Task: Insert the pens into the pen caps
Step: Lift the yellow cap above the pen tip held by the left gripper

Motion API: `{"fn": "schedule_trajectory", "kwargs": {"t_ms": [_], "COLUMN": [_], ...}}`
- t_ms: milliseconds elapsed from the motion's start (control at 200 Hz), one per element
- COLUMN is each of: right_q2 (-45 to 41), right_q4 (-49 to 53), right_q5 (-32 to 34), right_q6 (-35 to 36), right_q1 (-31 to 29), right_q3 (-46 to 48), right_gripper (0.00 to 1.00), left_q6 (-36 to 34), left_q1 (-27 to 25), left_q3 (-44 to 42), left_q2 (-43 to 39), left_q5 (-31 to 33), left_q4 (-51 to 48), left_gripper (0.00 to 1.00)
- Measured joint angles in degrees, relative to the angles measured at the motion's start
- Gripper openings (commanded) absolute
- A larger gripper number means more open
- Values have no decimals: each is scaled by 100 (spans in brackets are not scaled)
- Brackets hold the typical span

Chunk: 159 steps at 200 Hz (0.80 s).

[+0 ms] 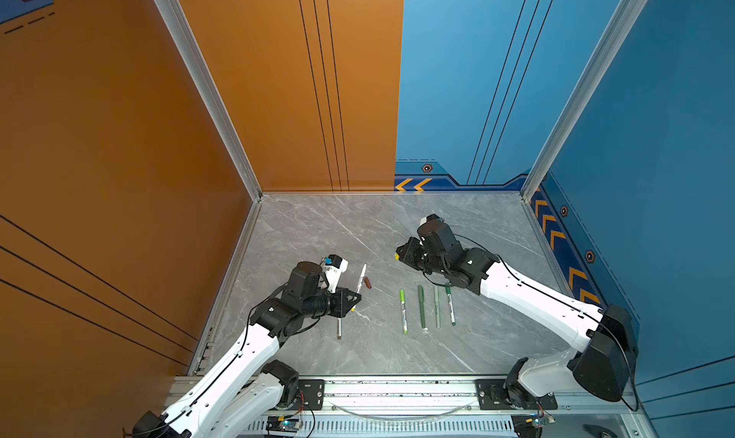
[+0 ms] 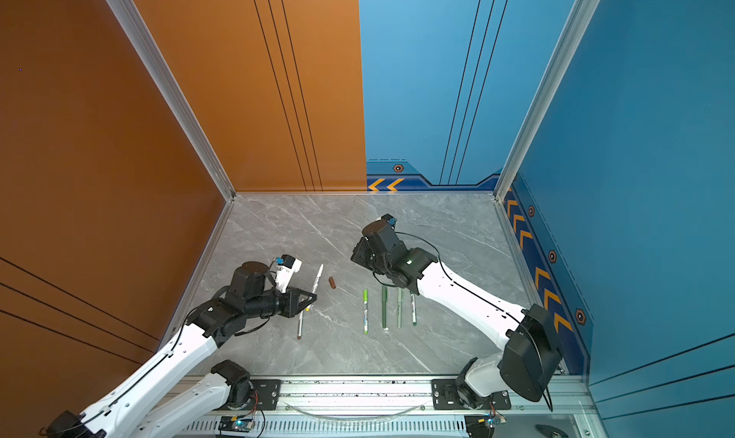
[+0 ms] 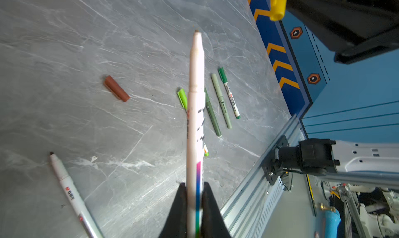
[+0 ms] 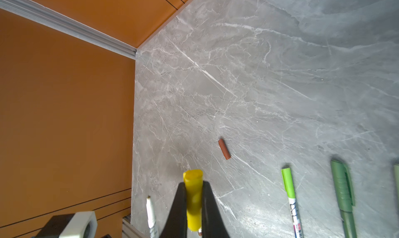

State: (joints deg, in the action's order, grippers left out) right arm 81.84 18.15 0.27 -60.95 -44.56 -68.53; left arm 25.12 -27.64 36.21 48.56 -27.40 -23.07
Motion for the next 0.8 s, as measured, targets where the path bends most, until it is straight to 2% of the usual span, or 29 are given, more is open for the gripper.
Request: {"fn": "schedule_trajectory", "kwargs": {"t_ms": [325, 796], "right_q2": [157, 485], "right_q4": [-566, -682], "right_q5": [-310, -612], "right_q6": [-243, -260], "right_q1": [-142, -337], "right_q3": [7, 7], "right_gripper": [0, 0], "left_q6": [-52, -50], "left_q1": [-501, -577], "left_q3": [109, 109], "left_q2": [302, 297], "left_q5": [-22, 142], "left_q4": [334, 448], "left_gripper": [0, 0]}}
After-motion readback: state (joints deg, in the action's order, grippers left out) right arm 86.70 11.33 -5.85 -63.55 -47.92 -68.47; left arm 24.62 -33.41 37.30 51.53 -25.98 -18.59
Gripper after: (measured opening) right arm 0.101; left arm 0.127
